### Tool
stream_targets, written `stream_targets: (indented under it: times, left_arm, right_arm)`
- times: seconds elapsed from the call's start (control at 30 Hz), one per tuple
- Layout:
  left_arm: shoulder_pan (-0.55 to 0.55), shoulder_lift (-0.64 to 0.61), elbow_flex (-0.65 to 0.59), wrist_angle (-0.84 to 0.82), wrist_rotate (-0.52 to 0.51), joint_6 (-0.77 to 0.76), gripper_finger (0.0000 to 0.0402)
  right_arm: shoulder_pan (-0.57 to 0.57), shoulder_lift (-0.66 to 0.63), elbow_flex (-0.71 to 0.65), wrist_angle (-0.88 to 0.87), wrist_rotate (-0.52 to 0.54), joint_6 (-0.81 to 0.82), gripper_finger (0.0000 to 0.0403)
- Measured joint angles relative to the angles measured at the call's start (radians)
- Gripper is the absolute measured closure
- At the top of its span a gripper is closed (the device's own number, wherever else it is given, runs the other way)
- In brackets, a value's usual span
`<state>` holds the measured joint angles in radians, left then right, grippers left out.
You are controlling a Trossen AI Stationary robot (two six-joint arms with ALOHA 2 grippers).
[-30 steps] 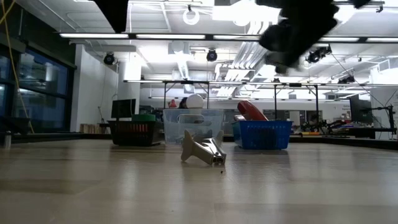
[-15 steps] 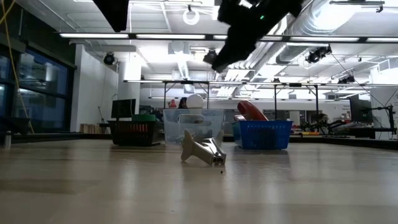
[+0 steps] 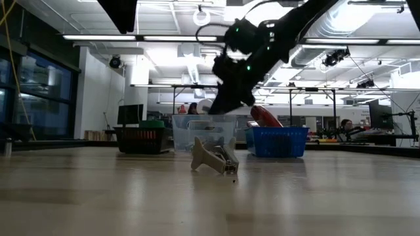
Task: Pick and place Stapler, Stapler remover, tape
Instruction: Put the blue staple remover into the transparent bin
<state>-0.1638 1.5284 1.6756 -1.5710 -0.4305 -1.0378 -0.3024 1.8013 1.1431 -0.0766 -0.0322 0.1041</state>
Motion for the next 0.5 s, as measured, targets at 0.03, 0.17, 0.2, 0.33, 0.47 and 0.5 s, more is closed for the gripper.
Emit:
stream_targets:
  times: [0.03, 0.17, 0.2, 0.33, 0.47, 0.5]
  left_arm:
    - [0.0, 0.0, 0.0, 0.0, 0.0, -0.006, 0.0294]
    - [0.0, 0.0, 0.0, 0.0, 0.001, -0.015, 0.0294]
    - [0.0, 0.0, 0.0, 0.0, 0.001, -0.015, 0.0294]
    - [0.0, 0.0, 0.0, 0.0, 0.001, -0.018, 0.0294]
    - [0.0, 0.0, 0.0, 0.0, 0.001, -0.017, 0.0294]
    - [0.0, 0.0, 0.0, 0.0, 0.001, -0.017, 0.0294]
  right_arm:
    - [-0.003, 0.012, 0.0, -0.004, 0.001, 0.022, 0.0297]
    - [-0.007, 0.03, 0.001, -0.003, 0.021, 0.095, 0.0296]
    - [-0.007, 0.031, 0.001, -0.003, 0.032, 0.11, 0.0296]
    - [-0.007, 0.03, 0.001, 0.001, 0.054, 0.155, 0.0296]
    - [-0.007, 0.03, 0.001, 0.0, 0.034, 0.147, 0.0296]
    - [-0.007, 0.03, 0.001, -0.001, 0.028, 0.144, 0.0296]
